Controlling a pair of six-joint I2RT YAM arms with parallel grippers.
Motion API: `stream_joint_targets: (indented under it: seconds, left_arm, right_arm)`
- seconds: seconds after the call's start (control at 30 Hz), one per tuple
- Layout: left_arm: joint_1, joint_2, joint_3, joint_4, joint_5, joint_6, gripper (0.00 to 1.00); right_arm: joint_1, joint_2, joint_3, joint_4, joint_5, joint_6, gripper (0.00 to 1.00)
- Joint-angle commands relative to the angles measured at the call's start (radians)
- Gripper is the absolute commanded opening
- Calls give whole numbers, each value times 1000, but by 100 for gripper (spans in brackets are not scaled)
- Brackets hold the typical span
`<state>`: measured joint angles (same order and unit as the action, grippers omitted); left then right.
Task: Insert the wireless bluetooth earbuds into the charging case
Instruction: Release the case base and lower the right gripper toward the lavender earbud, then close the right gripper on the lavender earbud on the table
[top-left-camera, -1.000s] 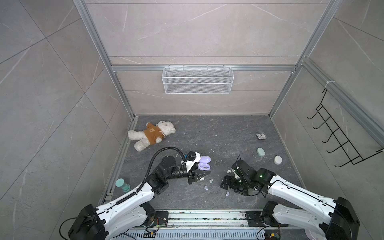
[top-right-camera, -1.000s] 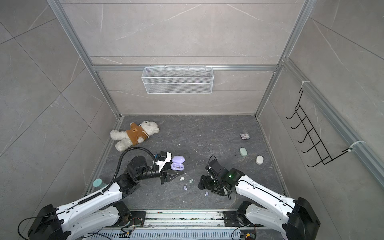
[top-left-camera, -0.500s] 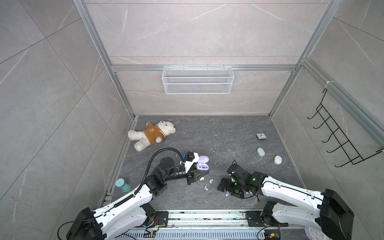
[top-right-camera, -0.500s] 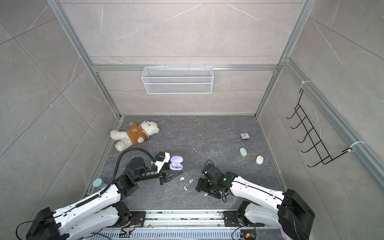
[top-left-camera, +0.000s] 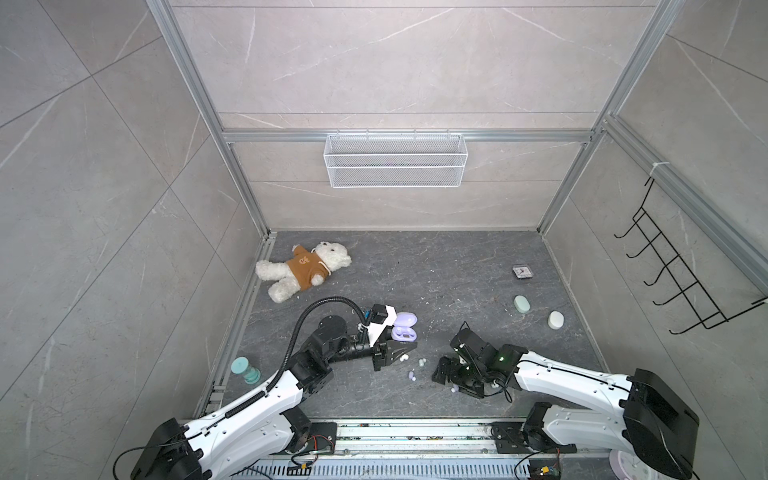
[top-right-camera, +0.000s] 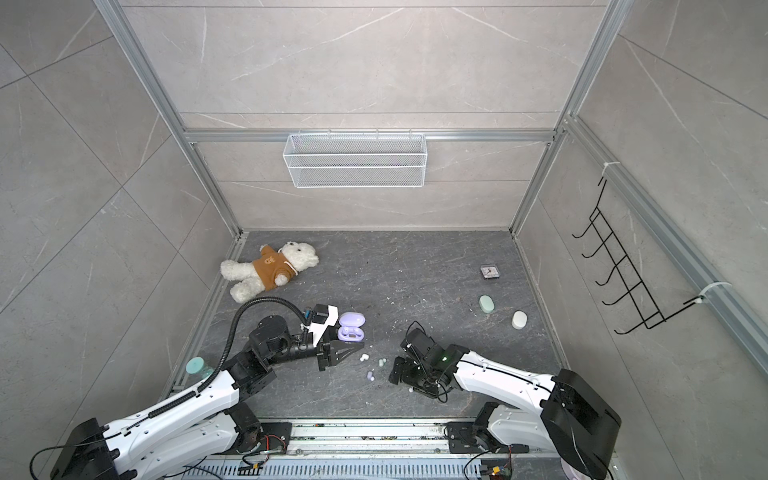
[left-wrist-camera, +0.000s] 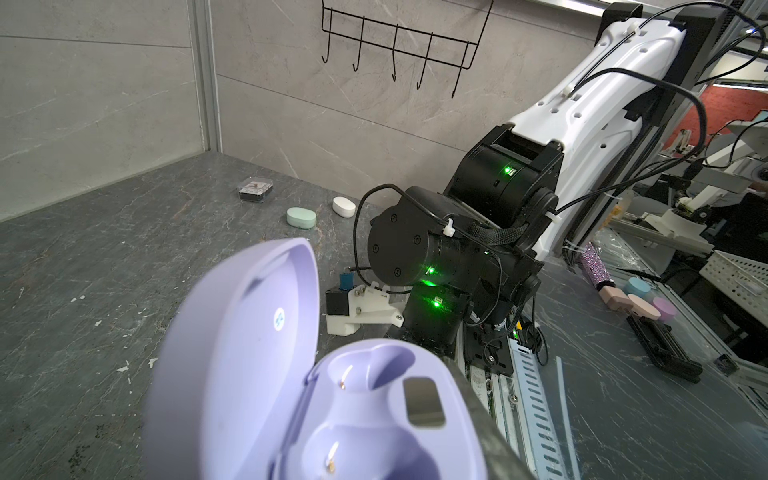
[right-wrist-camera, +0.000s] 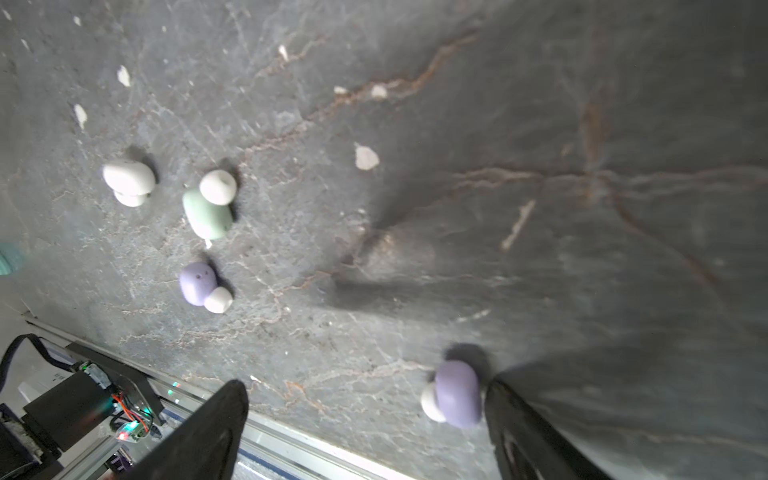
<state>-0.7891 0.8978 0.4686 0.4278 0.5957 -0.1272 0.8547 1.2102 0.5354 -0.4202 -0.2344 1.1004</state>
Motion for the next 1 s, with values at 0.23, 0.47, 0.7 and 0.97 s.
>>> stream_joint_targets:
  seconds: [0.23,0.47,0.7,0.97]
  left_arm:
    - [5,-39,2,-4,-25,3,28]
    - [5,-44,-1,-7,-28,4,28]
    - [5,-44,-1,-7,-28,1,28]
    - [5,-46,0,-10,-30,1,28]
  right_arm:
    - [5,37,28,8,-22,-26,92]
    - [6,46,49,3,-32,-27,92]
    - [6,54,73,-5,-34,-62,92]
    - [8,56,90,-20,-38,-74,92]
